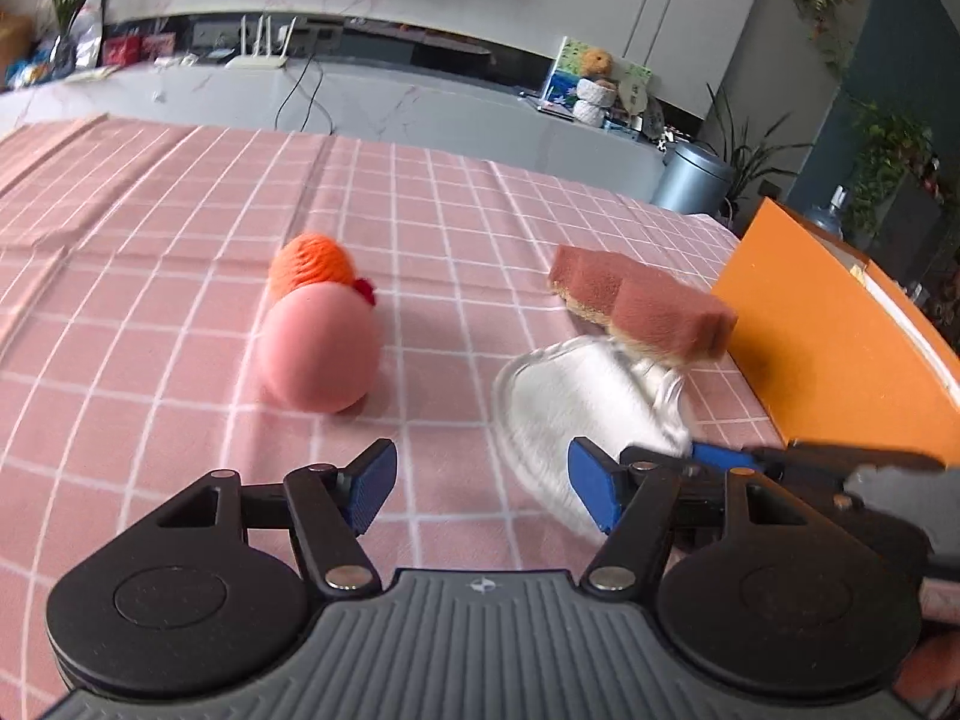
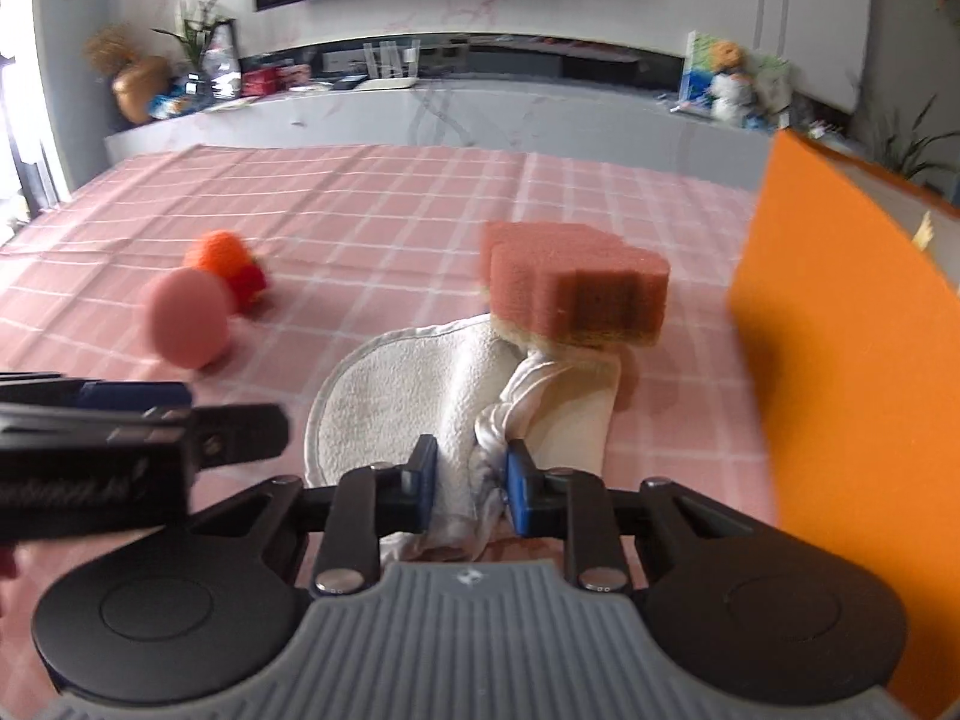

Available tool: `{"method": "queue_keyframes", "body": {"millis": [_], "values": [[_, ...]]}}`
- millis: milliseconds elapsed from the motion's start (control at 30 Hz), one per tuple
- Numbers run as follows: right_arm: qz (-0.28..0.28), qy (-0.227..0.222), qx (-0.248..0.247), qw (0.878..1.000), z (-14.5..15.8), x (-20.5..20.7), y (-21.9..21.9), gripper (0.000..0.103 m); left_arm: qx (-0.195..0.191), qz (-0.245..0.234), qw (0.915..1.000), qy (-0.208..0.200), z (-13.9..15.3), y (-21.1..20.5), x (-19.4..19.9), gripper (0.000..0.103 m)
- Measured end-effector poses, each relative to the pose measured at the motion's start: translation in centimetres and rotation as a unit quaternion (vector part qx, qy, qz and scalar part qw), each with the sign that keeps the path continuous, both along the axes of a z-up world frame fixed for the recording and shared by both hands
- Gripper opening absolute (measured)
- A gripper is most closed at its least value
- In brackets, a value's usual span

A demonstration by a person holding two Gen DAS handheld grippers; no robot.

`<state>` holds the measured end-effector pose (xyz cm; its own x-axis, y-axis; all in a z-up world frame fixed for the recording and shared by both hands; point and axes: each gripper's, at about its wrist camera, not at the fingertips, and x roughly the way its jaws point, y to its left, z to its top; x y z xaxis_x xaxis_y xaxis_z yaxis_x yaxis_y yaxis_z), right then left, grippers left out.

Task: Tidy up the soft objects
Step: 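Grasp the white terry mitt with the left gripper while the right gripper grasps the brown-red sponge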

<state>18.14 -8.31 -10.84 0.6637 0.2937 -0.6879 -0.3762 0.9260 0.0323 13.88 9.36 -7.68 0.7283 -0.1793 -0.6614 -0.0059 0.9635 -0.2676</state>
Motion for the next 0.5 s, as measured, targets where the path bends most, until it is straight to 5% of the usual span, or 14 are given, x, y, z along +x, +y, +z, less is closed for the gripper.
{"method": "queue_keyframes", "body": {"millis": [267,367,500], "values": [[0.05,0.021,0.025,0.998,0.7,-3.9,2.0,0.023,0.001,0.0,0.9999,0.015,1.2,0.3,-2.5,0.077],[0.055,0.015,0.011,0.998,0.9,-4.8,2.5,0.043,-0.002,0.0,0.9998,0.019,1.4,0.2,-3.1,0.077],[0.055,-0.011,-0.005,0.998,2.3,-6.1,1.8,0.05,-0.009,-0.005,0.9998,0.015,2.3,-0.2,-3.3,0.079]]}}
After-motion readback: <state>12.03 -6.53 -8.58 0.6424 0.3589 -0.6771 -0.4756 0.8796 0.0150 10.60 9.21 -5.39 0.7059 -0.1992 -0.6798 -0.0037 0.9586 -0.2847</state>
